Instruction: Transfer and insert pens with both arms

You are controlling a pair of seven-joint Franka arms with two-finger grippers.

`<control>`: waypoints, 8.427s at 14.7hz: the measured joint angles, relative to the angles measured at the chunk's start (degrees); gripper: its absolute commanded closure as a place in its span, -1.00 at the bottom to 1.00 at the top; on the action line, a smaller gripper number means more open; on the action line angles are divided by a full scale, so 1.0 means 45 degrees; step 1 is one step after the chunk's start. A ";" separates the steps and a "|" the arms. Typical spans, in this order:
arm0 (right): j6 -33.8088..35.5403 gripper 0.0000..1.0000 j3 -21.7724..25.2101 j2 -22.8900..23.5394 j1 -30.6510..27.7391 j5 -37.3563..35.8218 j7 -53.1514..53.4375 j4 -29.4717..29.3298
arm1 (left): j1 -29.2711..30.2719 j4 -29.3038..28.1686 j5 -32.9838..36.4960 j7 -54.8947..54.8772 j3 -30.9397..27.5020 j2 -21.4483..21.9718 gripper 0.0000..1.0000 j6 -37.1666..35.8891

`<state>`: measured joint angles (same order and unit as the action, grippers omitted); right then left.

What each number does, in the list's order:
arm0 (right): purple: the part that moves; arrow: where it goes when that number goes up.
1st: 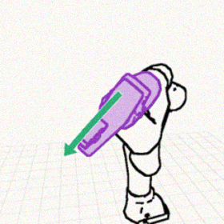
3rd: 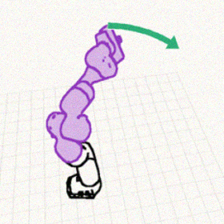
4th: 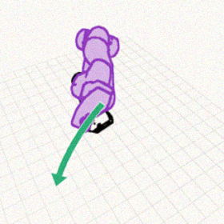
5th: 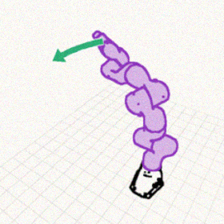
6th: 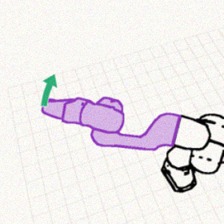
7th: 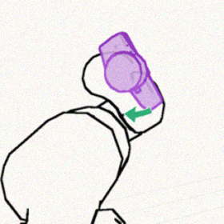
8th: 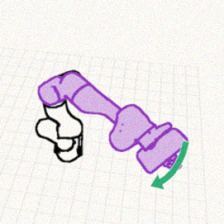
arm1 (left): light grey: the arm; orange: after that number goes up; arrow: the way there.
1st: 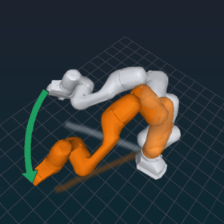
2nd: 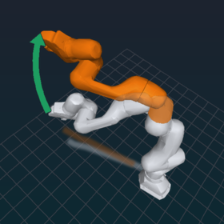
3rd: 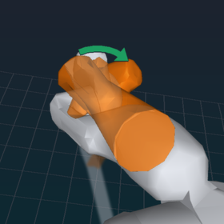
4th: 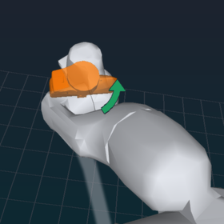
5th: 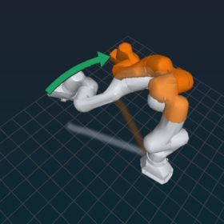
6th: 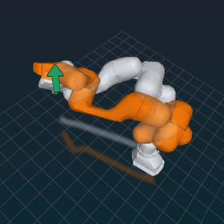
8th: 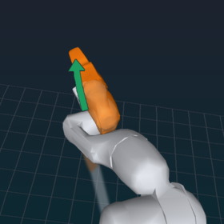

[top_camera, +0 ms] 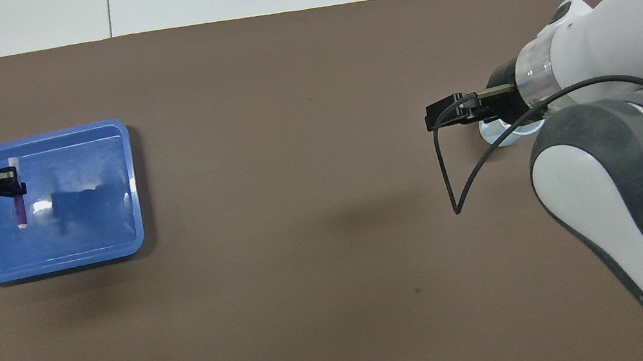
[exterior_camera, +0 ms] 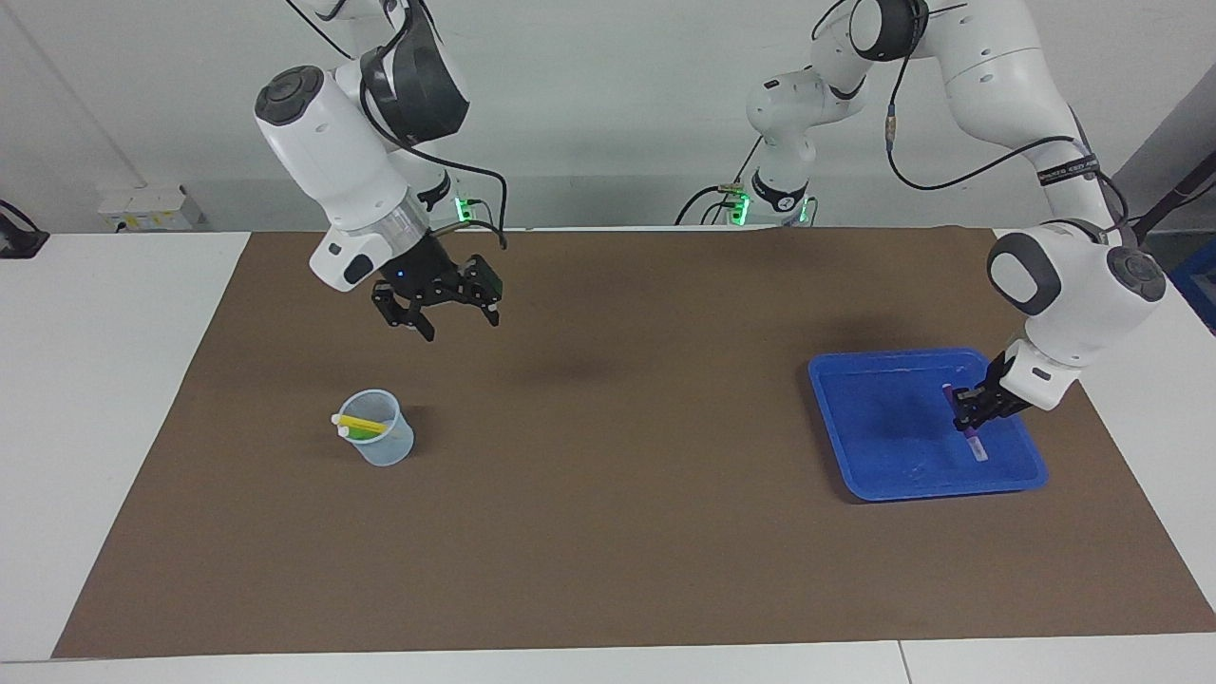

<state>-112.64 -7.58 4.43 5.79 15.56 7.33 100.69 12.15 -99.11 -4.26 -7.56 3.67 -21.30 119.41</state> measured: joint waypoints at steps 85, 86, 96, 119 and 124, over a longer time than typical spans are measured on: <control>0.0057 1.00 0.0300 0.0836 -0.0202 -0.1900 -0.2387 -0.1260 | -0.5132 -0.0634 -0.5236 1.4328 0.0120 0.3065 -1.00 -0.3744; 0.0075 1.00 0.0303 0.0837 -0.0603 -0.2079 -0.3148 -0.1251 | -0.5127 -0.0591 -0.5051 1.3556 0.0063 0.3073 -1.00 -0.3745; 0.0055 1.00 0.0302 0.0919 -0.2306 -0.2578 -0.5456 0.0035 | -0.5085 0.0002 -0.0581 0.7379 -0.0100 0.3263 -1.00 -0.3135; -0.0905 -1.00 0.0221 0.0631 -0.2299 -0.2878 -0.4357 0.1016 | -0.1965 0.0044 -0.0195 0.0619 -0.0149 0.3314 -1.00 -0.1852; 0.1242 -1.00 0.0145 -0.0587 -0.2263 -0.2882 -0.3475 0.0436 | -0.2210 0.0164 0.0239 0.0601 -0.0380 0.4153 -1.00 -0.3301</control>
<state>-107.04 -6.93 1.79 -4.39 2.59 -8.31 102.65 2.20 -98.37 -3.18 -4.86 1.96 -2.61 104.56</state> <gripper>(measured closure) 0.000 0.000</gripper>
